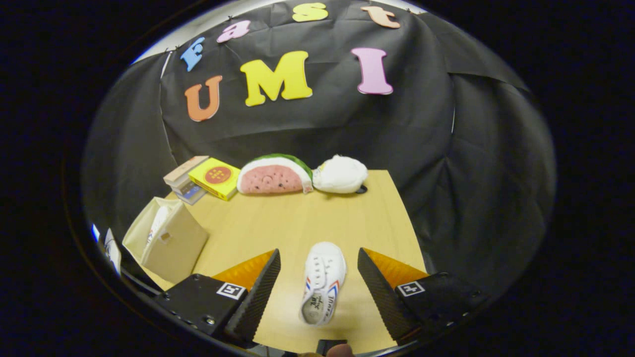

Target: Open the storage box then place both shoes into the box .Put the left shoe in first, then the right shoe, with the right side of both shoes facing outward in a uniform manner.

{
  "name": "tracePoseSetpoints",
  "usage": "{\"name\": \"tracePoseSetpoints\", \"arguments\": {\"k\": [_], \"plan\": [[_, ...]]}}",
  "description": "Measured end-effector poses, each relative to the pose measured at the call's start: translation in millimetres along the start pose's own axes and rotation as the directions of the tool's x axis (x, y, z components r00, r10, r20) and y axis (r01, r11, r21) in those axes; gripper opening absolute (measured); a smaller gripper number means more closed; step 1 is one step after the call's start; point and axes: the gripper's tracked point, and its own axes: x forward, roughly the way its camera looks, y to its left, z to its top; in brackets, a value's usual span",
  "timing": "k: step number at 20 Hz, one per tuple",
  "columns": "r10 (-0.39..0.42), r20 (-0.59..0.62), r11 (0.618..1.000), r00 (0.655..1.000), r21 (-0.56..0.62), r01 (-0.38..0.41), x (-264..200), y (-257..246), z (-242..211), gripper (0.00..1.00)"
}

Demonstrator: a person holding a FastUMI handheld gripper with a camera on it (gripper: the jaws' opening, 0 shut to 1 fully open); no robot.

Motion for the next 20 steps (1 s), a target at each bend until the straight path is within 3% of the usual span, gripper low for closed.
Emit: {"name": "tracePoseSetpoints", "arguments": {"k": [6,11,17,20], "plan": [[0.024,-0.194,1.0,0.981,0.023,-0.02,48.8,-22.5,-72.2,0.95],[0.088,-0.321,0.991,0.943,0.121,-0.051,98.3,-22.2,-99.8,0.95],[0.181,-0.395,0.97,0.901,0.223,-0.097,115.3,-15.5,-110.9,0.93],[0.223,-0.415,0.967,0.882,0.212,-0.145,115.3,-13.2,-111.5,0.66]]}}
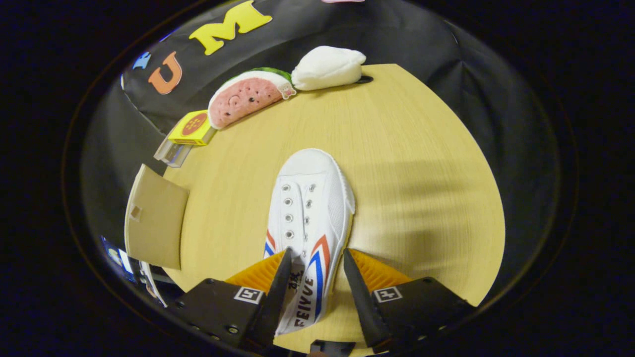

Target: Open the storage box then place both shoes into the box .Put the left shoe in first, then the right shoe, with the right side of both shoes facing outward in a uniform manner.

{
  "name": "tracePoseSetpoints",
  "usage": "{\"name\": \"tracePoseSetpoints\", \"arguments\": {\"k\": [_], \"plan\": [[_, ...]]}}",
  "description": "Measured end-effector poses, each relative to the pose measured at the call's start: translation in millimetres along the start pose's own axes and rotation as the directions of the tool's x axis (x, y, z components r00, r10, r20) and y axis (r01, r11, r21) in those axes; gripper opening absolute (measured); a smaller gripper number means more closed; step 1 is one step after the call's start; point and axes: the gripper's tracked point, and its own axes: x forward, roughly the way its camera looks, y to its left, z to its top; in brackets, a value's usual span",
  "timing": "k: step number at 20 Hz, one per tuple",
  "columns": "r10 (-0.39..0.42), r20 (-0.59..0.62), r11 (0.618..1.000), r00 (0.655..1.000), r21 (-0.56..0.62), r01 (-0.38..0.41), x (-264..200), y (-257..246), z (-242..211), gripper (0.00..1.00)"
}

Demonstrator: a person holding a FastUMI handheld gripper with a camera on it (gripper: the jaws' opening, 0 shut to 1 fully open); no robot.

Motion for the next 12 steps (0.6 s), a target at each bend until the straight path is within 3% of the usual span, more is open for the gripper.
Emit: {"name": "tracePoseSetpoints", "arguments": {"k": [2,6,8,9,10,11,12], "plan": [[0.018,-0.033,1.0,0.999,0.011,-0.017,1.1,-6.3,-0.4,0.54],[0.075,-0.042,0.988,0.996,0.141,-0.069,7.5,-7.2,-2.7,0.3],[0.058,-0.037,0.987,0.998,0.151,-0.052,-0.4,-5.8,-0.9,0.23],[0.053,-0.041,0.987,0.998,0.151,-0.046,-2.1,-3.4,1.6,0.12],[0.038,-0.026,0.987,0.999,0.157,-0.033,-5.5,-4.2,2.8,0.12],[0.033,-0.023,0.987,0.999,0.157,-0.029,-2.5,-1.6,2.3,0.03],[0.022,-0.022,0.989,1.0,0.148,-0.018,-5.8,-0.5,1.3,0.03]]}}
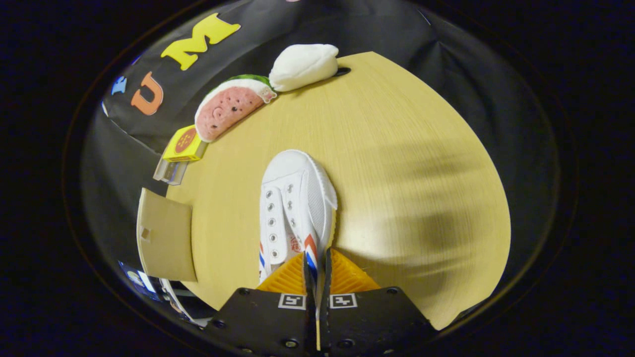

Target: Open the storage box then place both shoes into the box .Put the left shoe in first, then the right shoe, with the right side of both shoes facing outward in a uniform manner.

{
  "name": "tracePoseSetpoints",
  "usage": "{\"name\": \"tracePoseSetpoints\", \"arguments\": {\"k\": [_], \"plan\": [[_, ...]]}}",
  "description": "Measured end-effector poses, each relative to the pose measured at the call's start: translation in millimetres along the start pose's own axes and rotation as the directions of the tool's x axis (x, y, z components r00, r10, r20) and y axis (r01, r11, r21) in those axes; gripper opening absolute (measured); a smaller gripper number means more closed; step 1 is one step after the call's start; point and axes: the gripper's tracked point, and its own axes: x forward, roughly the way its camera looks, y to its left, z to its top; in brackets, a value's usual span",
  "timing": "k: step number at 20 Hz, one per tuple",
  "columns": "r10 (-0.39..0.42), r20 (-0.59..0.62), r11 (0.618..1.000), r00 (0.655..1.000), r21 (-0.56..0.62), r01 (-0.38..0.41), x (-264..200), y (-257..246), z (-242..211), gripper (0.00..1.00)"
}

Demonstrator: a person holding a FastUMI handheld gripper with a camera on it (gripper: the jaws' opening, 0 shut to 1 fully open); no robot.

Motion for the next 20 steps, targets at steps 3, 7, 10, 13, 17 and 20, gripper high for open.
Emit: {"name": "tracePoseSetpoints", "arguments": {"k": [3,7,10,13,17,20], "plan": [[-0.006,0.001,1.0,1.0,-0.008,0.006,-6.0,10.2,-0.6,0.02],[0.034,-0.015,0.999,0.999,-0.005,-0.034,-13.2,42.6,-9.1,0.02],[0.074,-0.024,0.997,0.997,0.019,-0.074,-26.9,79.5,-13.5,0.02],[0.101,-0.007,0.995,0.995,0.018,-0.101,-45.2,123.3,-12.5,0.02],[0.124,0.032,0.992,0.992,-0.014,-0.123,-66.3,199.4,-14.1,0.02],[0.151,0.064,0.988,0.986,-0.021,-0.15,-77.8,261.0,-18.6,0.02]]}}
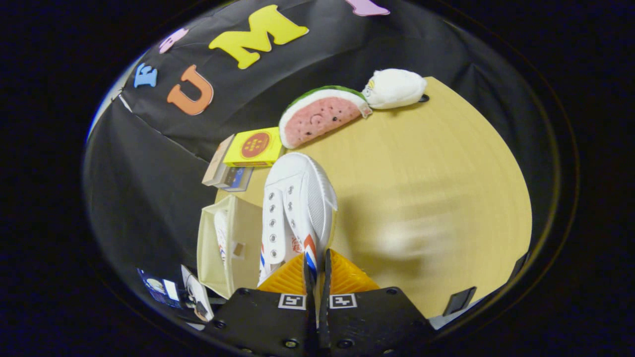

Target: Open the storage box then place both shoes into the box .Put the left shoe in first, then the right shoe, with the right side of both shoes facing outward in a uniform manner.

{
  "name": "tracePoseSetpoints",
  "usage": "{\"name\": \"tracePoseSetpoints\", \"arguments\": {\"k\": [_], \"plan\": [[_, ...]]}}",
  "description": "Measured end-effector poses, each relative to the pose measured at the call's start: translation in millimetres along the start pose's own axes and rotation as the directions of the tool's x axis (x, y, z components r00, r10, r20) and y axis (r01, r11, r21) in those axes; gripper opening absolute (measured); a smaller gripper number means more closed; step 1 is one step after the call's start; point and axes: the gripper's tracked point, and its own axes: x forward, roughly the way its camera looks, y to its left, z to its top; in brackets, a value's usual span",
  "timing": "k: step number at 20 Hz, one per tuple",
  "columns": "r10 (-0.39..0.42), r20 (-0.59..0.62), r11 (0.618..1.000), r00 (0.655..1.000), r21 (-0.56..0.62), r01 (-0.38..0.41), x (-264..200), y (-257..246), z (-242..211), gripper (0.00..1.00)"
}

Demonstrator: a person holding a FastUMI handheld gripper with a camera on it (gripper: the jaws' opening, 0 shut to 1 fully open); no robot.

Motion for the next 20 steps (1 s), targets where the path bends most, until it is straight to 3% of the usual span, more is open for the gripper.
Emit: {"name": "tracePoseSetpoints", "arguments": {"k": [10,14,20], "plan": [[0.016,0.021,0.999,1.0,-0.035,-0.015,44.7,161.0,-51.7,0.02],[-0.011,0.06,0.998,0.998,-0.054,0.014,66.0,189.1,-64.8,0.02],[-0.08,0.094,0.989,0.992,-0.113,0.09,100.2,190.7,-84.7,0.02]]}}
